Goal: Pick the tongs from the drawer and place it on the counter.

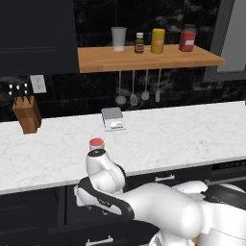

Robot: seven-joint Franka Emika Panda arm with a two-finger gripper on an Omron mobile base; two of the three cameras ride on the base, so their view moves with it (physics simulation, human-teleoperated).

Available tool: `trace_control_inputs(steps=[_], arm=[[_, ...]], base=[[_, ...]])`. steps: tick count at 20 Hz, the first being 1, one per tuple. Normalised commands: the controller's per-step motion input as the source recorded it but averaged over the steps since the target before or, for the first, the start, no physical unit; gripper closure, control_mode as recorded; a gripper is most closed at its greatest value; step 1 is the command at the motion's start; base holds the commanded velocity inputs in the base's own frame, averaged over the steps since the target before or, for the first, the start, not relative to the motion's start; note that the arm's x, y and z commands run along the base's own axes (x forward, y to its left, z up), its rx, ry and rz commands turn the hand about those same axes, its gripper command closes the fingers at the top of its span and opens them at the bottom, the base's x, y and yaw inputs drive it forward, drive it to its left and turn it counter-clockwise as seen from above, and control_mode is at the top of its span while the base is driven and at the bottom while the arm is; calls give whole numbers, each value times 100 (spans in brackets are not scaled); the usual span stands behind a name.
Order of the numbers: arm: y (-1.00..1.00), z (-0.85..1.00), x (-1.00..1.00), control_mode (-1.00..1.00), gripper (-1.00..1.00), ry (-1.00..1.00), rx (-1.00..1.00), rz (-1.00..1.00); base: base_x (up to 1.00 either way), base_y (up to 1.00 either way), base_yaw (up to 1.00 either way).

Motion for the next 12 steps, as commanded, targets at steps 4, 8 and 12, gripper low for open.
trace_control_inputs(steps=[4,8,12], arm=[[0,-42,-10,-100,-100,1,0,0],[0,-19,0,-100,-100,0,0,0],[0,-6,0,-100,-100,0,0,0]], base=[[0,0,0],[0,0,0],[0,0,0]])
